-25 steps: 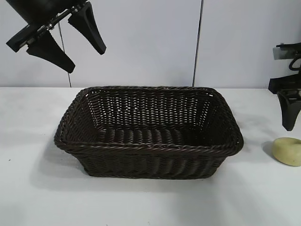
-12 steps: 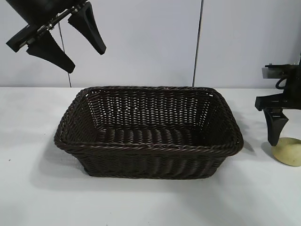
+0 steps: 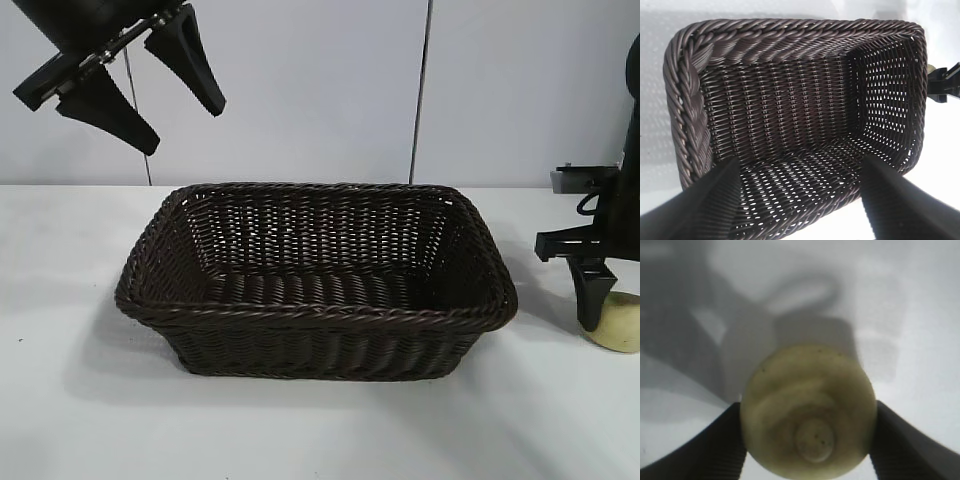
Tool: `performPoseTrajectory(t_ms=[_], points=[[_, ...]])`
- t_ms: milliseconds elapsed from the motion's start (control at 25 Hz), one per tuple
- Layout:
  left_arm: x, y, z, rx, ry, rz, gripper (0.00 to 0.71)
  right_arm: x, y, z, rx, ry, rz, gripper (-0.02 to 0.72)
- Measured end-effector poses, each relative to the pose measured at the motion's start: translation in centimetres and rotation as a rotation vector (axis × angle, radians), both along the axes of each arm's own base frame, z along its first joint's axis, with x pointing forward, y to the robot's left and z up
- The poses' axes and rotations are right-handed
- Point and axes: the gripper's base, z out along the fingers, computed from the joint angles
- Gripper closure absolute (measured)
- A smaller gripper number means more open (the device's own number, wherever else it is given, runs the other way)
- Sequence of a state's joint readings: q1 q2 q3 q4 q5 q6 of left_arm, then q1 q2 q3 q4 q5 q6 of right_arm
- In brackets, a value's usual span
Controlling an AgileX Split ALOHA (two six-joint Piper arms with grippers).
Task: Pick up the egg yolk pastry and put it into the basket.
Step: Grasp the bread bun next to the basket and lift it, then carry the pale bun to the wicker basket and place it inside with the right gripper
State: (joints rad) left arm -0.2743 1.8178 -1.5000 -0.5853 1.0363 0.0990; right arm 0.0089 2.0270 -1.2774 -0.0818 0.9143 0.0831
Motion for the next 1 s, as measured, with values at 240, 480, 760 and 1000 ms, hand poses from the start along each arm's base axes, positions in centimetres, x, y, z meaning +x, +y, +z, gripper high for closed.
performPoseTrajectory(t_ms=[240, 480, 760, 1000], points=[[0.0, 0.0, 0.0, 0.000, 0.000, 0.000, 0.212, -0.5, 0.0, 2.6, -0.002, -0.038, 0.023, 0.619], [0.0, 0.0, 0.0, -0.001, 0.000, 0.000, 0.212, -1.5, 0.1, 9.0, 0.008, -0.159, 0.013, 0.619], [0.0, 0.0, 0.0, -0.002, 0.000, 0.000, 0.212, -1.7, 0.5, 16.3, 0.060, -0.308, -0.006, 0.619], [-0.1, 0.0, 0.0, 0.000, 0.006, -0.004, 0.212, -1.5, 1.3, 18.0, 0.149, -0.340, 0.029, 0.620]])
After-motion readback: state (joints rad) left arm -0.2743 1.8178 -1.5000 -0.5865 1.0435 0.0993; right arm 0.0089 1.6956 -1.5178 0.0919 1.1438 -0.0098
